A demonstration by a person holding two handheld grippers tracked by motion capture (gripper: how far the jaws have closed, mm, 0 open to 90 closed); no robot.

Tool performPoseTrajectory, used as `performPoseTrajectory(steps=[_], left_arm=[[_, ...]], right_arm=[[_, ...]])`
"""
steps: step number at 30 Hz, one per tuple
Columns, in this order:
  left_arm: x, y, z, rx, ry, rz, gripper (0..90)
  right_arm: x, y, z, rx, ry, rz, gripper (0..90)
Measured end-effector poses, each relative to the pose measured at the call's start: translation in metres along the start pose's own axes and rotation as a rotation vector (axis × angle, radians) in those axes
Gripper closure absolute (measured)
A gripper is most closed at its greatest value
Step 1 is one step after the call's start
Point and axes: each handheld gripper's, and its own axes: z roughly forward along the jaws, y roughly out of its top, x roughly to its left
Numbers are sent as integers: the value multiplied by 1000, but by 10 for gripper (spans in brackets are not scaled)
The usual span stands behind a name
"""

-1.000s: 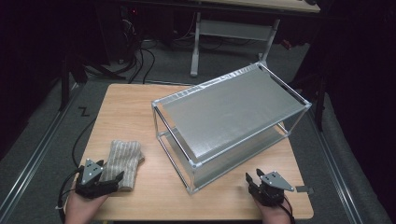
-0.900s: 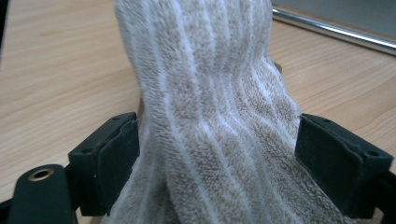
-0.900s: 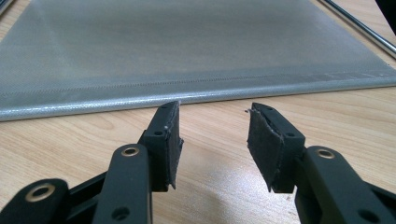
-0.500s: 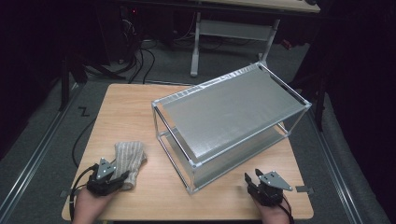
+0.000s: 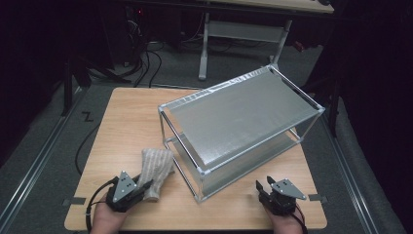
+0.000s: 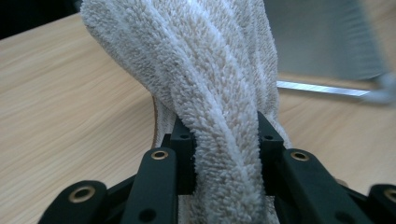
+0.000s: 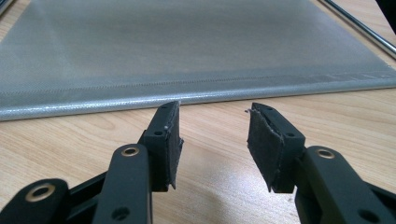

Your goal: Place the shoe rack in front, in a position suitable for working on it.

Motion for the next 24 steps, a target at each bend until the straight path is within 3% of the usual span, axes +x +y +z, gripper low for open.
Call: performPoseTrajectory(steps=[4, 6, 9, 12, 16, 24], left_arm=[[-27, 13, 9, -29, -85, 32, 681], [-48, 20, 22, -21, -140, 74, 676], [-59, 24, 33, -9, -173, 89, 675], [-75, 25, 49, 19, -204, 121, 675], [-86, 21, 65, 112, -198, 174, 687], [-92, 12, 56, 134, -191, 180, 712]], right_arm=[[-1, 0, 1, 3, 0, 3, 535], [0, 0, 1, 2, 0, -3, 535], [-1, 1, -1, -3, -7, -8, 534], [-7, 0, -2, -12, -12, 23, 535], [-8, -2, -1, -1, -10, 33, 535], [-6, -2, -2, 0, -7, 28, 536]])
